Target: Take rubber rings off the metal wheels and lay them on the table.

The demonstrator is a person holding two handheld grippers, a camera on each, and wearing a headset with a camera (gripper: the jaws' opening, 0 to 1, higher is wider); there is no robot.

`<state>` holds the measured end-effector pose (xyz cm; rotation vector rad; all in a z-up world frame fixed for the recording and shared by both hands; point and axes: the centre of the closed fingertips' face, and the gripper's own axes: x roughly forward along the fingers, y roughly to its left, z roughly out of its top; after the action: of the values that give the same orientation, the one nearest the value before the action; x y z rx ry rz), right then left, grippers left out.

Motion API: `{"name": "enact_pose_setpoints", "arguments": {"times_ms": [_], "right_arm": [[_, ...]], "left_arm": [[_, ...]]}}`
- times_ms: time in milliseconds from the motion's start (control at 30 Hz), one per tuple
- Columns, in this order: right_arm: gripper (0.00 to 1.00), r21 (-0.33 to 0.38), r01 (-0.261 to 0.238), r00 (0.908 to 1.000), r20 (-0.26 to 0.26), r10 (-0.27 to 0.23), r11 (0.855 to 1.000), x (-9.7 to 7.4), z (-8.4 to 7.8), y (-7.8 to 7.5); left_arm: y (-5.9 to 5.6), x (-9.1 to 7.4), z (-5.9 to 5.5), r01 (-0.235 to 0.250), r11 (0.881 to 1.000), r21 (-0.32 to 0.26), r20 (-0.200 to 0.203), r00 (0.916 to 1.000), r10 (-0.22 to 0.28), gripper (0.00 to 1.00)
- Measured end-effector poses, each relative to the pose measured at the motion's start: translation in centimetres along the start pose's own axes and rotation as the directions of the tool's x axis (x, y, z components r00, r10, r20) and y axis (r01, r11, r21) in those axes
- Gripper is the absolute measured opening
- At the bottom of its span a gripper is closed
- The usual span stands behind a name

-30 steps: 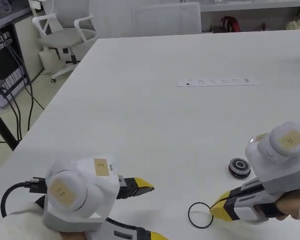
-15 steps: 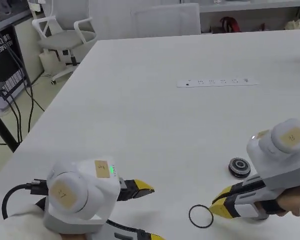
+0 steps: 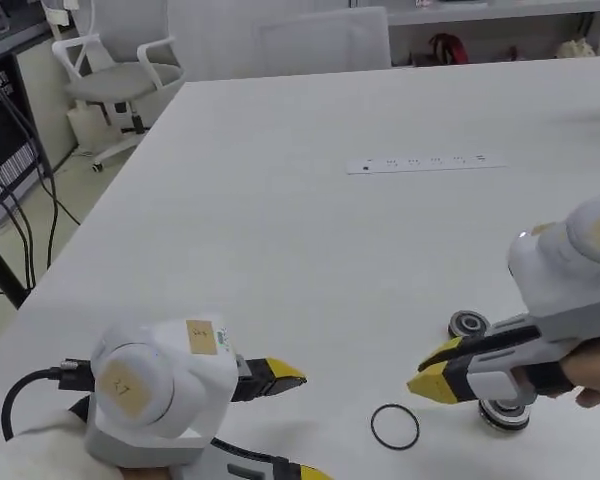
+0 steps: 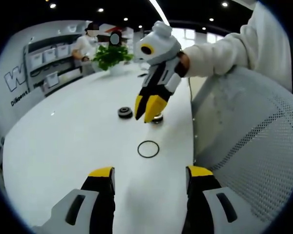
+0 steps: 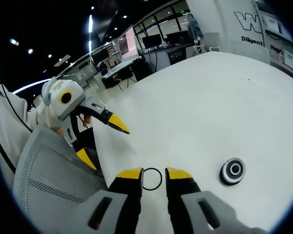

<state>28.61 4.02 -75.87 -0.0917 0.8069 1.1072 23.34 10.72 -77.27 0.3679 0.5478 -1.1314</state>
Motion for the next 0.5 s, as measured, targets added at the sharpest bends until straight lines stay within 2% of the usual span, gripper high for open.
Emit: {"name": "enact_pose_setpoints", "arguments": {"times_ms": [267, 500], "right_arm": [[0.24, 0.002, 0.001, 0.9969, 0.079, -0.001, 1.0, -2.4, 1.8, 0.9], [0.32, -0.025, 0.036, 0.9954, 0.09, -0.033, 0.999, -3.8, 2.3, 0.8]], "left_arm": [[0.1, 0.2, 0.2, 0.013, 1.0, 0.003, 0.004, 0.9999, -0.013, 0.6], [0.0, 0.1, 0.4, 0.012, 1.0, 0.004, 0.011, 0.9999, -0.012, 0.6]]}}
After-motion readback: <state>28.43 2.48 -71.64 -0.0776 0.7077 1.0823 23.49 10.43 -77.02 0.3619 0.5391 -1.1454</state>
